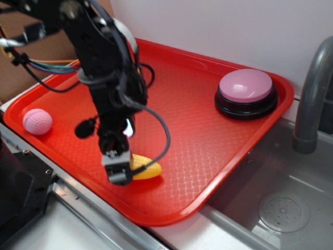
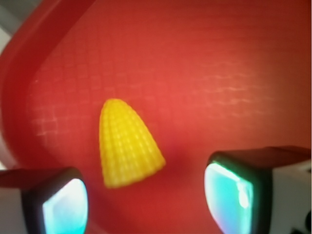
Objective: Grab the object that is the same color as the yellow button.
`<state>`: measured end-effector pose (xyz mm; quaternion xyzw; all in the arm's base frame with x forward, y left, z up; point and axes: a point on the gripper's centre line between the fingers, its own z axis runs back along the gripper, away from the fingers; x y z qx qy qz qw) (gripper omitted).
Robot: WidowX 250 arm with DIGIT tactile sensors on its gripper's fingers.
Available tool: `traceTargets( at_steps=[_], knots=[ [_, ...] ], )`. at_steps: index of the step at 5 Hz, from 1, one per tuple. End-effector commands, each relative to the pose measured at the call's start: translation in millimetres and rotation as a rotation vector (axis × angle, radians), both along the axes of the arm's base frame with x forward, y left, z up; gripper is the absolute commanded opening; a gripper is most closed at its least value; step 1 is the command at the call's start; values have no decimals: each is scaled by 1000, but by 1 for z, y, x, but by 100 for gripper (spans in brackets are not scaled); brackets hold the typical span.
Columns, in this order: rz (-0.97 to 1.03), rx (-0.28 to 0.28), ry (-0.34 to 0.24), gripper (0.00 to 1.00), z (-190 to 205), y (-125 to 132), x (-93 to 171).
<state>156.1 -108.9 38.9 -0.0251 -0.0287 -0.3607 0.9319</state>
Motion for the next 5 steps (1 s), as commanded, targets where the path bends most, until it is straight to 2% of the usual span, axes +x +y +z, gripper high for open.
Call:
traceTargets(
  at_steps=[1,2,4,5],
  knots=[
    [-19,-33,8,100,-16,-10,8],
    [-18,-21,-3,0,-16,-12,8],
    [23,-23,-19,0,-7,-13,16],
    [150,-19,-17,0,19,-6,27]
  ],
)
